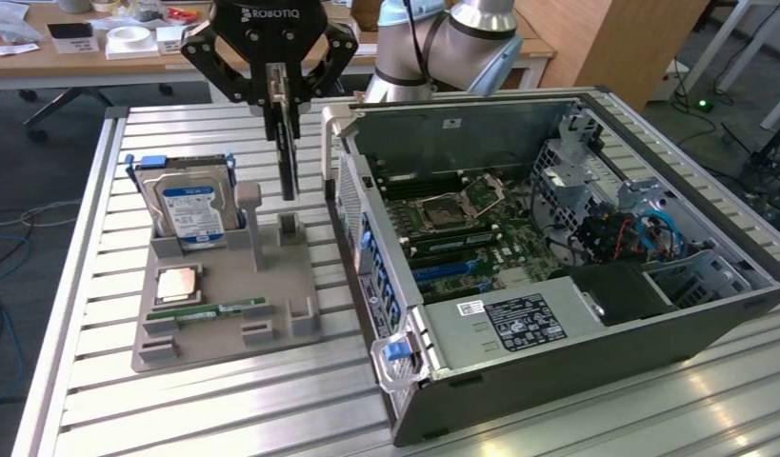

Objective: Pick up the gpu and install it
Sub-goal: 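Pick up the gpu and move the gpu toward the slot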

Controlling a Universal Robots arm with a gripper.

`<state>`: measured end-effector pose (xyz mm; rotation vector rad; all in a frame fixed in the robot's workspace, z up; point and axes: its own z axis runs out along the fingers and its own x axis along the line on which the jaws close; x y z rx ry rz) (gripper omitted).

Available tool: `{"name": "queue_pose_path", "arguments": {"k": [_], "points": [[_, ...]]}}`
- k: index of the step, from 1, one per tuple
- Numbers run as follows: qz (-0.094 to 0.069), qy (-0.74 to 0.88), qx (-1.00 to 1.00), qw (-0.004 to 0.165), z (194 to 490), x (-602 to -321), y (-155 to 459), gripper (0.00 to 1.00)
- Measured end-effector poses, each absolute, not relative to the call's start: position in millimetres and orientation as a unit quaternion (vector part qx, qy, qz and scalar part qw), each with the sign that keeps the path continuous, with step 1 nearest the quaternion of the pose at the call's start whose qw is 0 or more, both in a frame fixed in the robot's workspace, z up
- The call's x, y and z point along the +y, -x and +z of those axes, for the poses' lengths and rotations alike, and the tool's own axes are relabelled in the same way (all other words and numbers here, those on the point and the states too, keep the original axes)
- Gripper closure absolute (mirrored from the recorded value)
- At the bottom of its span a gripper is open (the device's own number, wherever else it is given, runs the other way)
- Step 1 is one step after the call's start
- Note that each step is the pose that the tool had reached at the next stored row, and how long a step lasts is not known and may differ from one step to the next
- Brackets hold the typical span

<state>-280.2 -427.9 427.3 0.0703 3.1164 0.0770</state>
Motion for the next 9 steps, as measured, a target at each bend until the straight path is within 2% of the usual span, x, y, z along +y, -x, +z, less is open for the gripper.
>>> {"name": "queue_pose_path", "arguments": {"k": [9], "points": [[0.025,-0.023,0.999,0.012,428.5,-427.6,274.8,0.74]]}}
